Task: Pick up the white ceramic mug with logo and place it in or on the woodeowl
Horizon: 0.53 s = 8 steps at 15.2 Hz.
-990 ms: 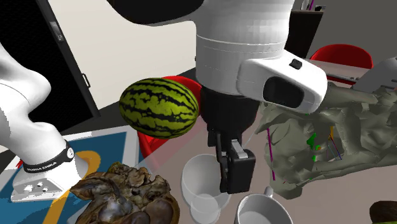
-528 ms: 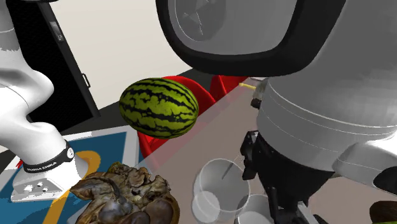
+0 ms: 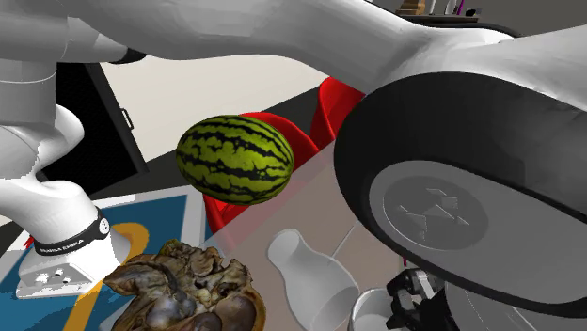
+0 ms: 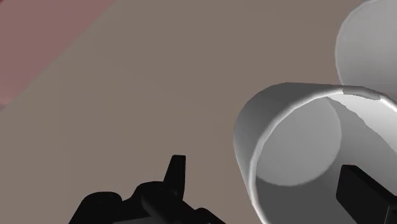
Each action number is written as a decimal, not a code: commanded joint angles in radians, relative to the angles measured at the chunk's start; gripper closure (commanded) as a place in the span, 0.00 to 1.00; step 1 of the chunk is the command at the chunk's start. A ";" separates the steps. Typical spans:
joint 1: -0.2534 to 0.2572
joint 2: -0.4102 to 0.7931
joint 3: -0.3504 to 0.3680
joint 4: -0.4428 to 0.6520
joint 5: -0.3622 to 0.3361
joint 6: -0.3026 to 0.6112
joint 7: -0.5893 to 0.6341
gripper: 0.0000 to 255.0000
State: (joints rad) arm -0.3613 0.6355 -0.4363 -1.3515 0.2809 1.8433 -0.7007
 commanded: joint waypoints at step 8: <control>0.004 0.012 0.005 -0.058 0.009 0.068 -0.010 0.00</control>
State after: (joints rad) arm -0.3572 0.6478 -0.4313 -1.4085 0.2898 1.9097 -0.7109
